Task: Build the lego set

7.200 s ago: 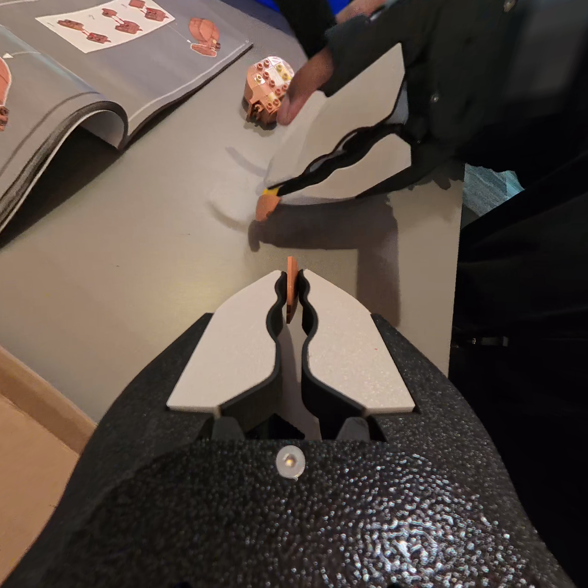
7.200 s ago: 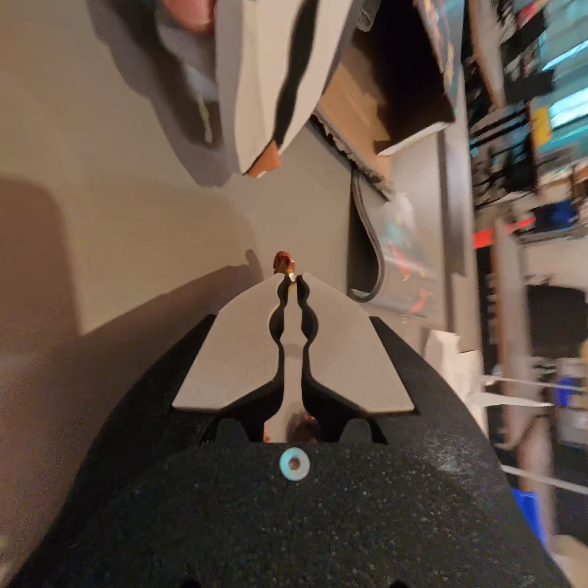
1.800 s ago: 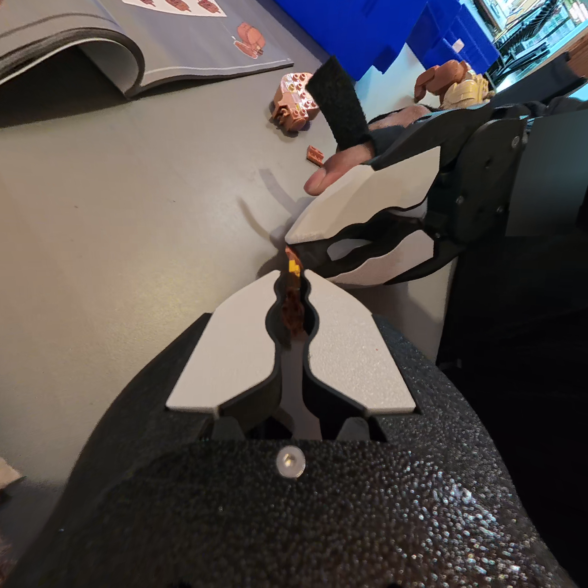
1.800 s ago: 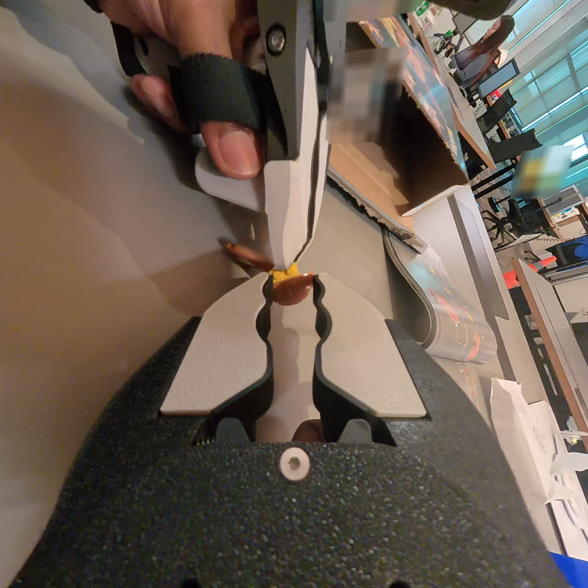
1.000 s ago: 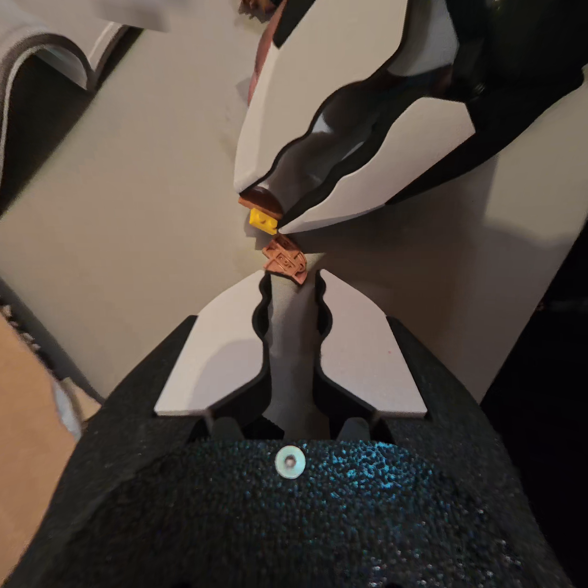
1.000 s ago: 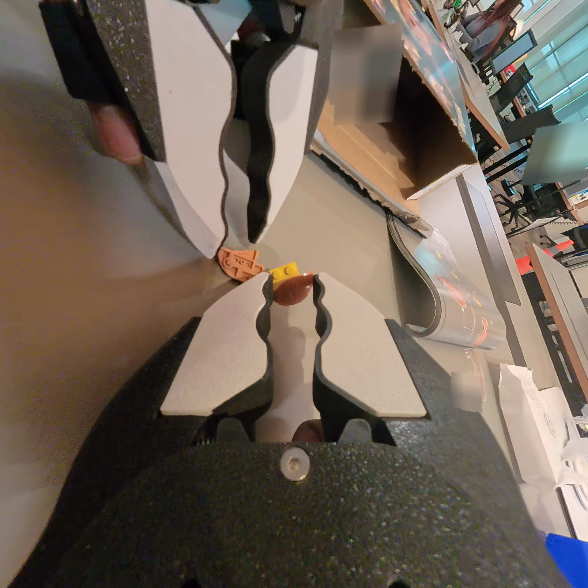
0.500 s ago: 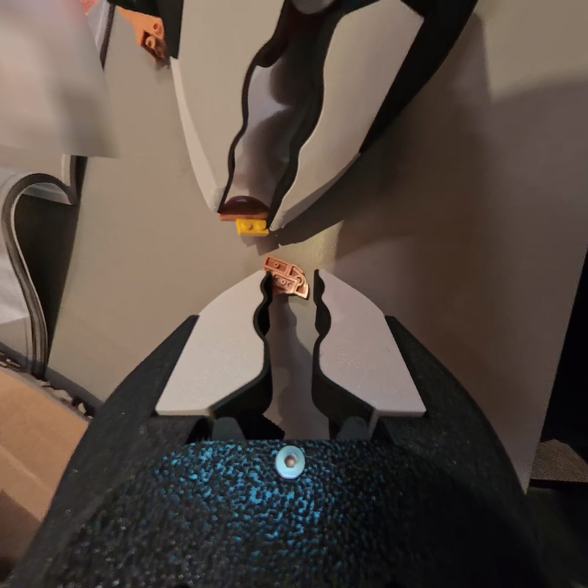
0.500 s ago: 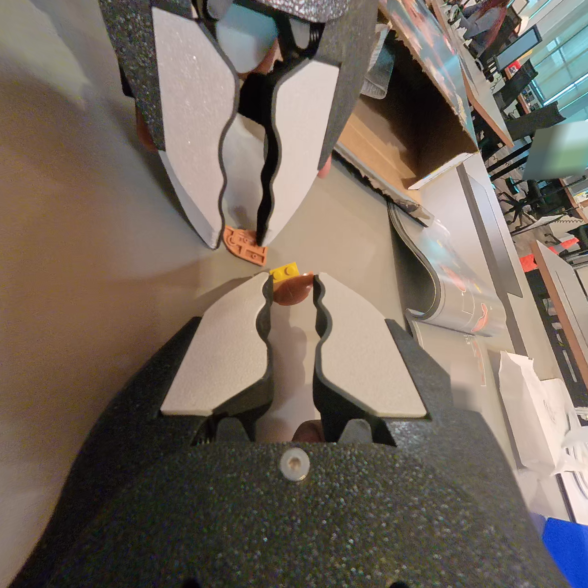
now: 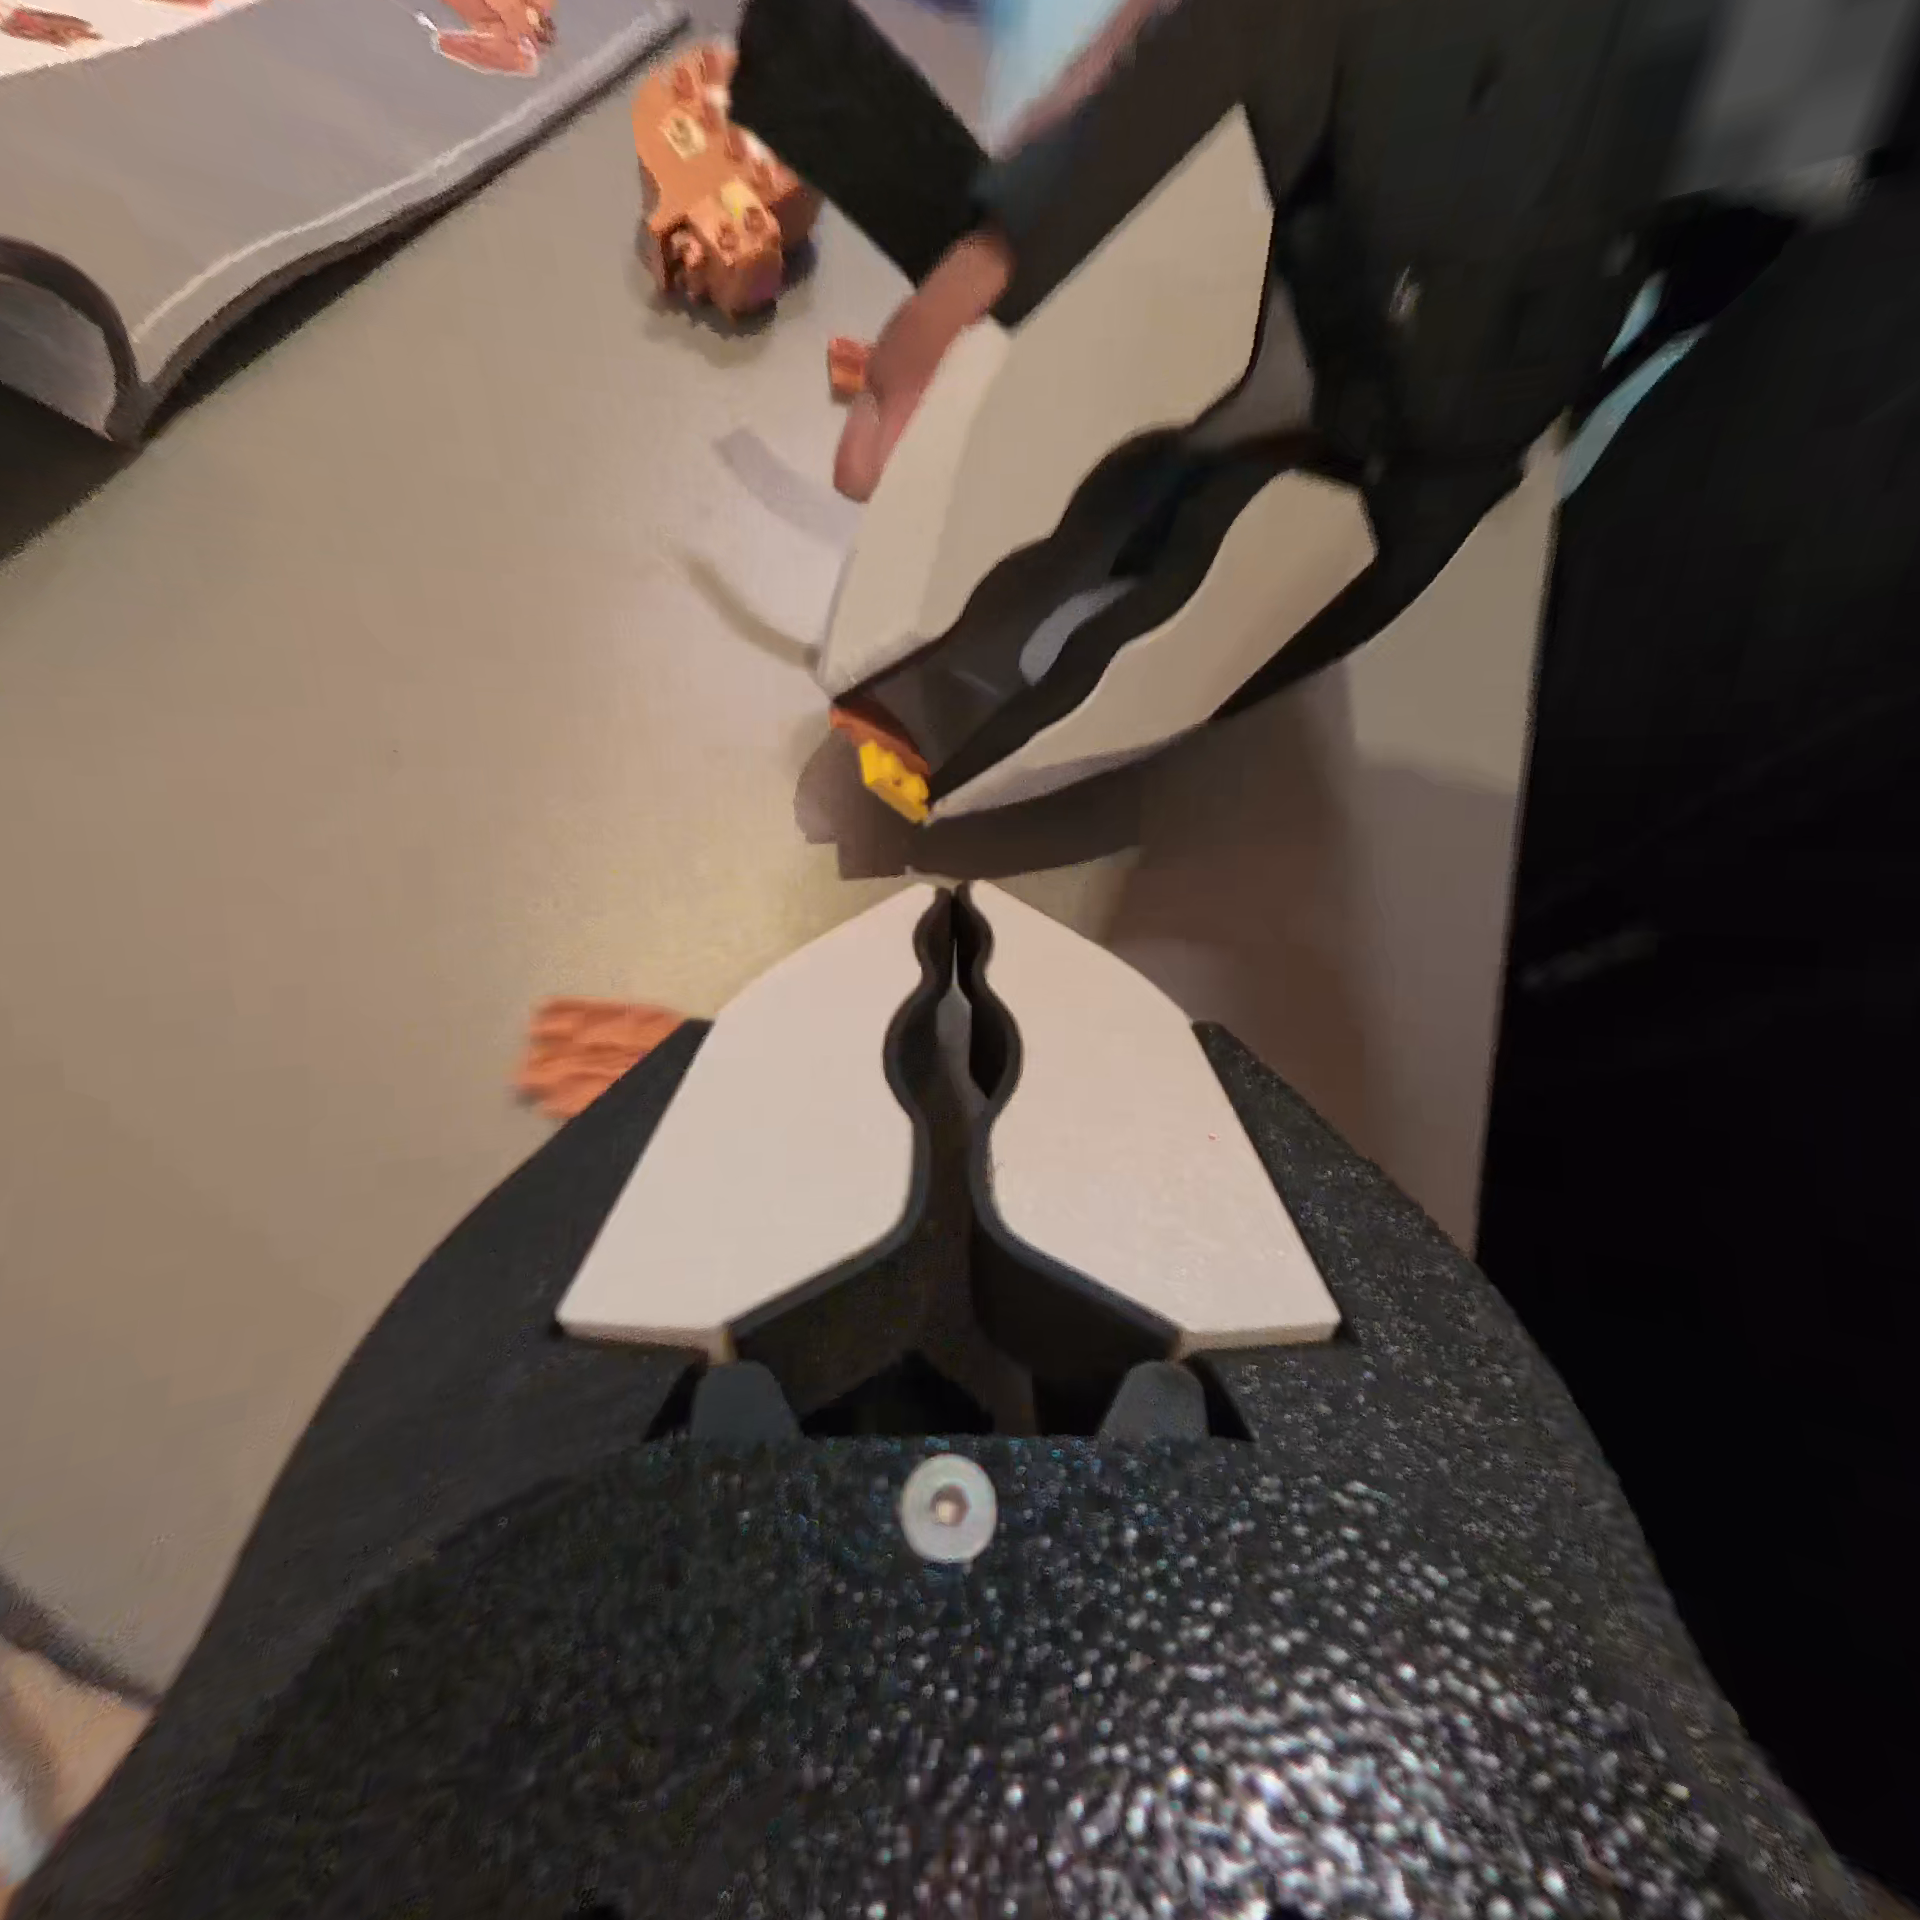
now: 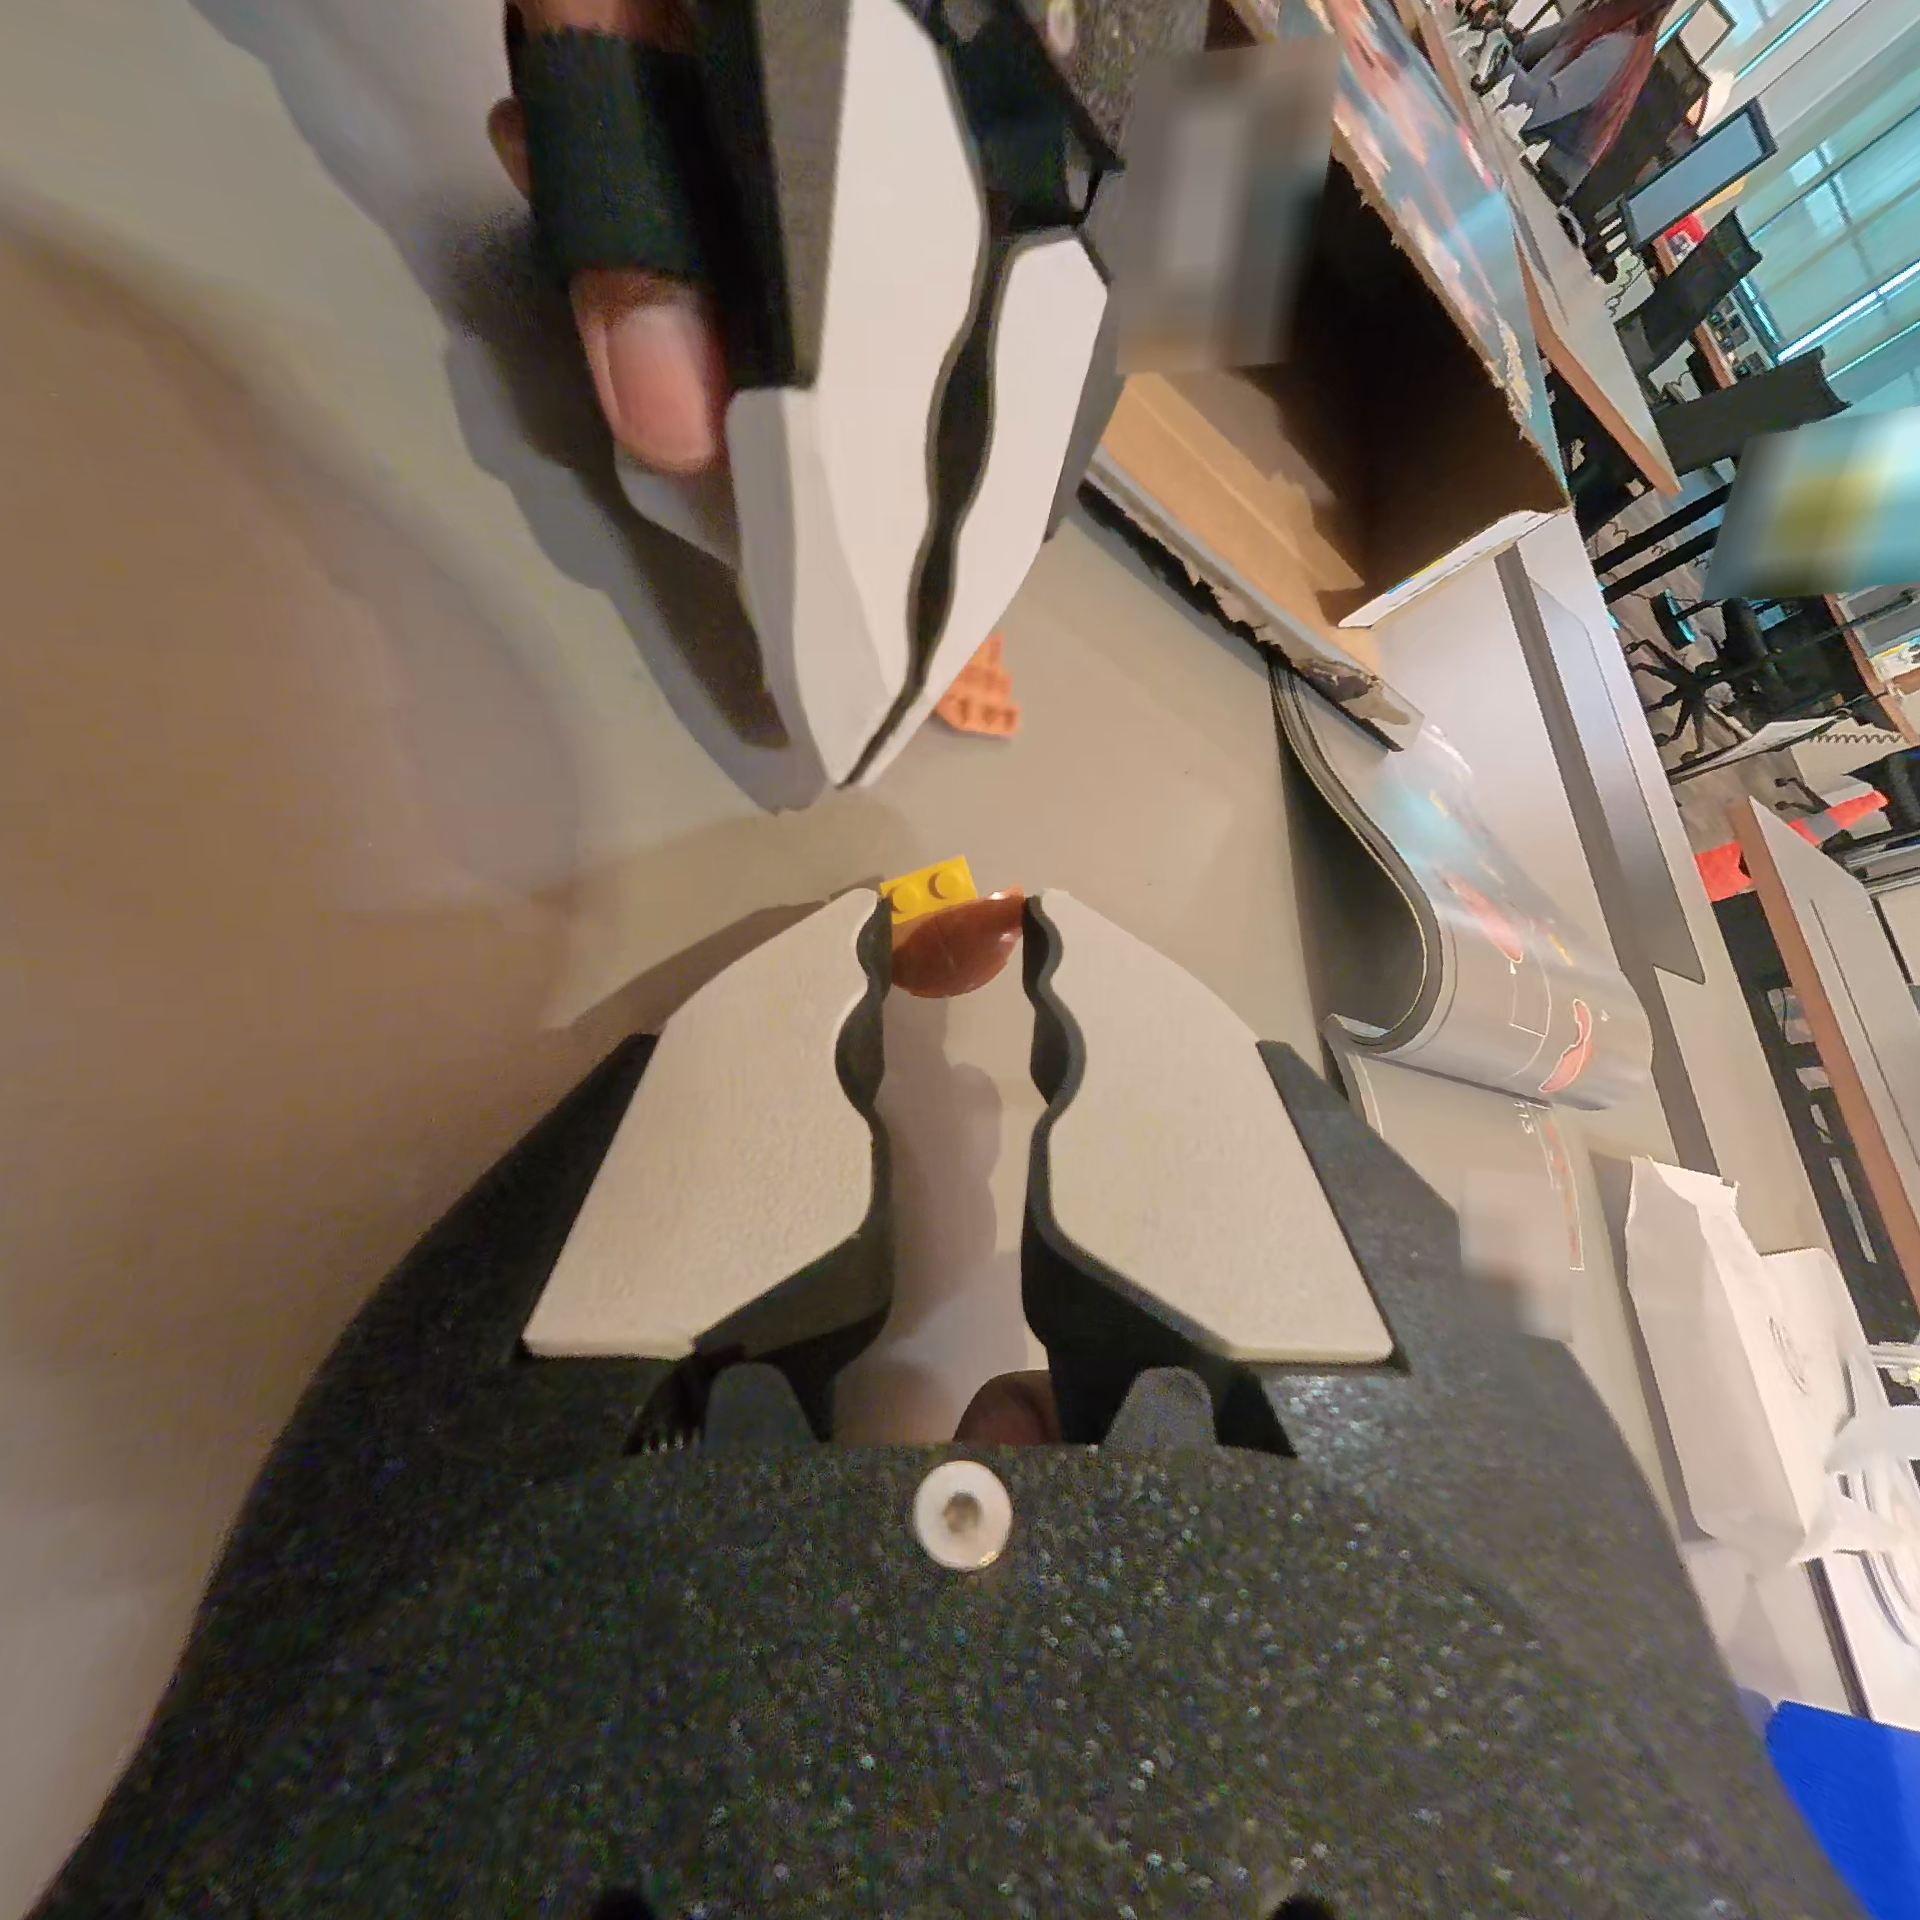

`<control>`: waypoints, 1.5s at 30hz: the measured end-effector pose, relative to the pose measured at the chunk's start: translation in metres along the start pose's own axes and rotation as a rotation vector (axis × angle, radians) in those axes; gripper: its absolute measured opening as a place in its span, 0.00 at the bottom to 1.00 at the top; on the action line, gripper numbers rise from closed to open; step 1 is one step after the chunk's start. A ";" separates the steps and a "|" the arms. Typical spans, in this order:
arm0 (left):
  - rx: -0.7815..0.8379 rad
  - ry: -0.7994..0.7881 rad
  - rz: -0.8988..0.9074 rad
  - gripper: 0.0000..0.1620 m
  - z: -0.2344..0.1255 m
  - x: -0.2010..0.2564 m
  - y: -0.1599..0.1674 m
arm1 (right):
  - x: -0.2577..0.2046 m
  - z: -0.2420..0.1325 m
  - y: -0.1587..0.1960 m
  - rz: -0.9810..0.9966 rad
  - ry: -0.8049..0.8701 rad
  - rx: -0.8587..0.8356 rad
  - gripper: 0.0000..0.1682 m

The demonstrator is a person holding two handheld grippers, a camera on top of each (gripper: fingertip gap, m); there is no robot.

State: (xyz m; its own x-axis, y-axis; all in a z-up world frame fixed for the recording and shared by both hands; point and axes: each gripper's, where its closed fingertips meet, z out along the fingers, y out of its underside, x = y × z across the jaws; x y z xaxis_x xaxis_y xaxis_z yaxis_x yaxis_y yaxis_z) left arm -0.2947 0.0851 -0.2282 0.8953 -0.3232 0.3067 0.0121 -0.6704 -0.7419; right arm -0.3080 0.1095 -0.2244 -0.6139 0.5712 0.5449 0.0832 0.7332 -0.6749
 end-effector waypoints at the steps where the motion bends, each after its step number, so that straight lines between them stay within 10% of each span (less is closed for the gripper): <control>1: 0.040 0.030 -0.051 0.00 -0.002 0.000 -0.003 | 0.000 0.000 0.000 0.003 -0.003 -0.001 0.14; 7: 0.063 -0.097 -0.086 0.02 -0.019 -0.017 -0.007 | 0.000 0.000 0.000 0.005 -0.005 -0.002 0.14; 15: -0.293 -0.609 -0.023 0.20 -0.052 -0.092 0.023 | 0.000 -0.001 0.000 0.007 -0.010 0.001 0.14; 38: -0.221 -0.476 0.020 0.08 -0.051 -0.087 0.006 | 0.009 -0.001 0.003 -0.017 0.033 0.000 0.14; 45: -0.002 0.192 -0.259 0.07 -0.025 -0.005 -0.027 | 0.012 -0.008 0.001 -0.036 0.038 0.051 0.14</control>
State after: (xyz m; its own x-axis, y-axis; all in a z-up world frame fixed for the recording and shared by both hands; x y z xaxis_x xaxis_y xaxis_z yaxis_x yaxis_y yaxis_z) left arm -0.3107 0.0882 -0.1947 0.7619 -0.2618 0.5924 0.2273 -0.7484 -0.6231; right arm -0.3091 0.1196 -0.2149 -0.5855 0.5591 0.5870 0.0213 0.7344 -0.6783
